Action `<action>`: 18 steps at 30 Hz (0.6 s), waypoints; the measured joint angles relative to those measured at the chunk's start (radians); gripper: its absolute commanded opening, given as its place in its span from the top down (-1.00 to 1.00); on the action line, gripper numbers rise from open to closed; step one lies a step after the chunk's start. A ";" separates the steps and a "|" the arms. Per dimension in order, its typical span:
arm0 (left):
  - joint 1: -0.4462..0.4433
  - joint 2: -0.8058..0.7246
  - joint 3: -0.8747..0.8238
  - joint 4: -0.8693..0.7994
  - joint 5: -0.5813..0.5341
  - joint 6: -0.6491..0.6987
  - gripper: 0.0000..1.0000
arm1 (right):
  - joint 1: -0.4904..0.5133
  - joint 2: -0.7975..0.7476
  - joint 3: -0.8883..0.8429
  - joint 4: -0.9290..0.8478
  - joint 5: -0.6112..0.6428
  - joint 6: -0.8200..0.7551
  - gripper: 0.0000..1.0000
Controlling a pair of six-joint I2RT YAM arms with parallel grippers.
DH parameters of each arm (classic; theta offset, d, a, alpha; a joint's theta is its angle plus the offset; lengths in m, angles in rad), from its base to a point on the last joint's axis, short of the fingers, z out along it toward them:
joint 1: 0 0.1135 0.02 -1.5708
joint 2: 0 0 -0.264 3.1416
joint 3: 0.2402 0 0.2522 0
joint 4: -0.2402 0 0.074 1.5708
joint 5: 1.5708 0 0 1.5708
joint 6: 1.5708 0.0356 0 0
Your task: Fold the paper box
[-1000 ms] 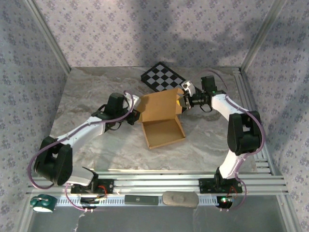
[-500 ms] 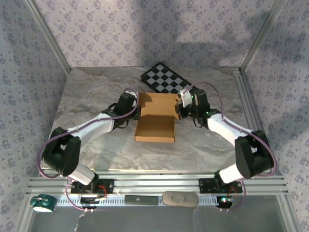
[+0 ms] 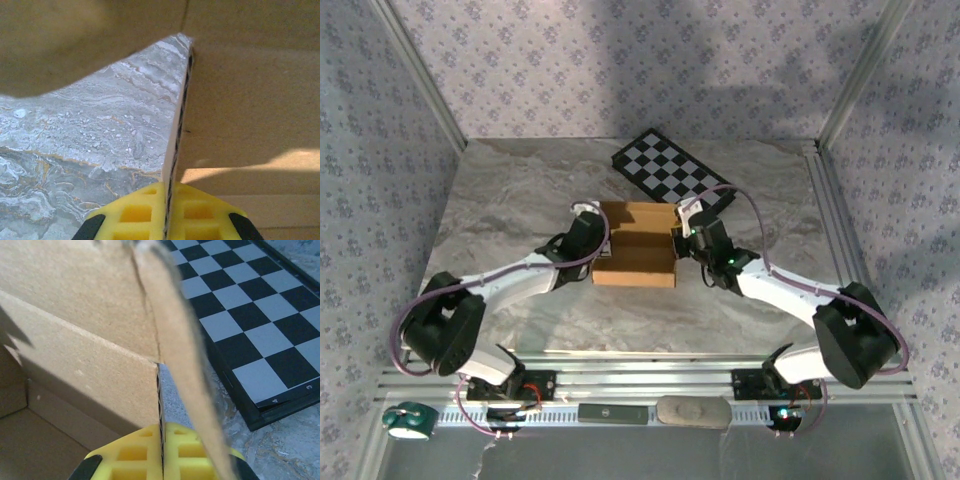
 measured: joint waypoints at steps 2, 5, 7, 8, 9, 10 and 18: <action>-0.005 -0.033 -0.022 0.011 -0.013 -0.002 1.00 | 0.032 -0.002 0.000 0.011 0.053 0.008 1.00; -0.006 -0.079 -0.048 0.023 -0.022 -0.001 1.00 | 0.057 -0.002 0.002 0.025 0.100 0.010 1.00; -0.009 -0.099 -0.050 0.023 -0.023 0.003 1.00 | 0.060 -0.002 0.008 0.023 0.120 0.010 1.00; -0.010 -0.108 -0.050 0.023 -0.023 0.005 1.00 | 0.060 -0.002 0.013 0.023 0.127 0.011 1.00; -0.012 -0.116 -0.050 0.022 -0.023 0.006 1.00 | 0.060 -0.002 0.020 0.021 0.138 0.014 1.00; -0.013 -0.123 -0.050 0.023 -0.023 0.006 1.00 | 0.061 -0.002 0.028 0.019 0.148 0.021 1.00; -0.014 -0.132 -0.060 0.050 -0.024 -0.016 1.00 | 0.107 0.032 0.066 0.005 0.269 0.141 1.00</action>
